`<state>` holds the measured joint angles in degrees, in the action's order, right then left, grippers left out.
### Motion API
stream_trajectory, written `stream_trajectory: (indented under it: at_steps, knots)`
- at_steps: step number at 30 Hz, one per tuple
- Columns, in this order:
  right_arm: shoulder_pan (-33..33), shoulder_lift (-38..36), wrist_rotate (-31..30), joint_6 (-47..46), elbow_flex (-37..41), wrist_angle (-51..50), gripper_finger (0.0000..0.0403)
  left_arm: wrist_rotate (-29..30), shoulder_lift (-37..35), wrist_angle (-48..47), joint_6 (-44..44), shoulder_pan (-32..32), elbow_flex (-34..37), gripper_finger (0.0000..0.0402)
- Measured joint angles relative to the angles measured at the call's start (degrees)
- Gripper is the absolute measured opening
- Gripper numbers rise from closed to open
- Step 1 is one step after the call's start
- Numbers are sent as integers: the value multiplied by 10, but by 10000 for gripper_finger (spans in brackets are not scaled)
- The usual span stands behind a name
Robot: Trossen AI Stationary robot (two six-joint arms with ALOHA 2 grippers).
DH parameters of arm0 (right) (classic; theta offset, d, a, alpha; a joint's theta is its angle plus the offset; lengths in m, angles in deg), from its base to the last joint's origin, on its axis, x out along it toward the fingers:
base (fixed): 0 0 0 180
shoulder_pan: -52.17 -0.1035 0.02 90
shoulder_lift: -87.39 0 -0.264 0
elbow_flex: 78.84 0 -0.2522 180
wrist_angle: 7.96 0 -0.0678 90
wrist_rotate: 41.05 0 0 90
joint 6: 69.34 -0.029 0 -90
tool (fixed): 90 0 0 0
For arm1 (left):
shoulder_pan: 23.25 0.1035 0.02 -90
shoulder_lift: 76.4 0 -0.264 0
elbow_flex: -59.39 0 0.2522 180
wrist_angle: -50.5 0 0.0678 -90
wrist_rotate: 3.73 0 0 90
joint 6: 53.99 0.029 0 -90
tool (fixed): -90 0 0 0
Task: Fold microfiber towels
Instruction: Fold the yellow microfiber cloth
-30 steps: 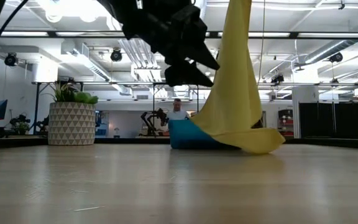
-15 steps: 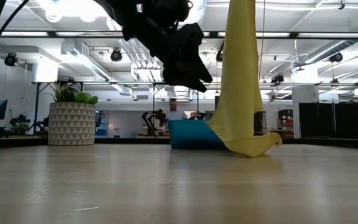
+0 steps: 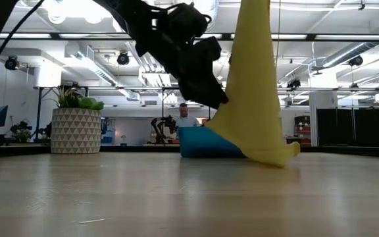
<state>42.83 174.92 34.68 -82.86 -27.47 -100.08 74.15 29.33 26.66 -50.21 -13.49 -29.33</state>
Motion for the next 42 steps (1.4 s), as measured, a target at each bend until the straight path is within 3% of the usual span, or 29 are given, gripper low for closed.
stream_trajectory:
  at_steps: [6,13,17,26,31,35,42]
  knots:
    - [-2,0,-1,-10,0,-3,8,-14,3,-6,-4,0,1,228]
    - [-1,0,-4,-10,0,-3,8,-66,4,-13,-32,-3,1,97]
    - [-1,0,-8,-6,0,-3,8,-70,7,-4,-34,-5,1,51]
    - [-1,0,-27,-4,0,-3,8,-107,7,-4,-34,-12,2,24]
    - [4,0,-38,1,0,-12,8,-97,2,-88,-26,-15,1,1]
    - [11,-1,-45,0,0,-21,8,-67,-32,-154,-10,-15,1,1]
    - [15,-1,-116,24,0,-25,8,23,-133,-223,25,-12,0,0]
